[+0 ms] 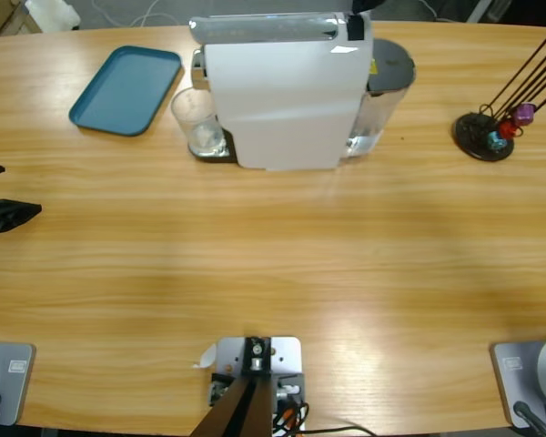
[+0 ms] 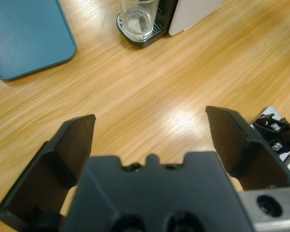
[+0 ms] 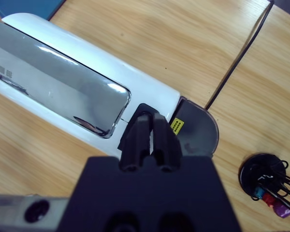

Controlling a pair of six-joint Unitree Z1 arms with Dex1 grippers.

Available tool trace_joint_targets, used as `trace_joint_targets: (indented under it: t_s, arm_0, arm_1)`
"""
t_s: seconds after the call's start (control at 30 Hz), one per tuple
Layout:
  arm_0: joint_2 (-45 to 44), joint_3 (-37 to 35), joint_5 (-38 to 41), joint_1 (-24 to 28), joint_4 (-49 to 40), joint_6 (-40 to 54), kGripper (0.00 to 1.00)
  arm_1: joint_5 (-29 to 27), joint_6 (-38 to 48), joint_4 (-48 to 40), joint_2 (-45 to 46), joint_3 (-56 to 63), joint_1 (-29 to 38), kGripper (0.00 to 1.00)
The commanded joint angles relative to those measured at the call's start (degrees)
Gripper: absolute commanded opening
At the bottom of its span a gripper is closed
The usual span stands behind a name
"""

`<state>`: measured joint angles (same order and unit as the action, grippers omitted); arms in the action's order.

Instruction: Pour coffee

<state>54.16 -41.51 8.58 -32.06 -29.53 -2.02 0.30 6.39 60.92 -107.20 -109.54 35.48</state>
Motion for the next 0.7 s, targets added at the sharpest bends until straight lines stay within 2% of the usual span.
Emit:
trace_joint_targets:
  t_s: [0.03, 0.23, 0.37, 0.4, 0.43, 0.47, 0.57, 0.7]
  arm_0:
    - [1.5, 2.0, -1.0, -0.5, 0.5, -1.3, 0.996]
    - [1.3, 2.1, -1.1, -0.5, 0.5, -1.4, 0.996]
    - [1.2, 2.4, -1.1, -0.5, 1.0, -1.4, 0.996]
    - [1.1, 2.7, -1.1, -0.5, 1.5, -1.4, 0.996]
    - [1.0, 2.7, -1.1, -0.5, 1.6, -1.4, 0.996]
    - [1.0, 2.7, -1.1, -0.5, 1.6, -1.4, 0.996]
    - [1.1, 2.7, -1.1, -0.5, 1.6, -1.4, 0.996]
    - [0.6, 2.7, -0.9, -0.5, 2.0, -1.2, 0.996]
  arm_1:
    - [0.9, -0.6, 1.3, -4.7, 2.7, 0.8, 0.0]
    - [0.5, -0.7, 2.9, -5.9, 3.5, 1.3, 0.0]
    - [-1.7, -2.4, 3.6, -0.6, -2.0, 1.7, 0.0]
    - [-2.1, -2.9, 4.1, 1.6, -3.8, 2.4, 0.111]
    - [-2.3, -3.1, 4.2, 4.1, -4.7, 3.2, 0.69]
    - [-2.4, -3.4, 4.2, 6.6, -4.7, 4.2, 0.974]
    - [-3.4, -3.6, 3.8, 13.5, -1.3, 7.1, 1.0]
    - [-3.4, -2.8, -2.0, 21.7, 13.3, 7.4, 1.0]
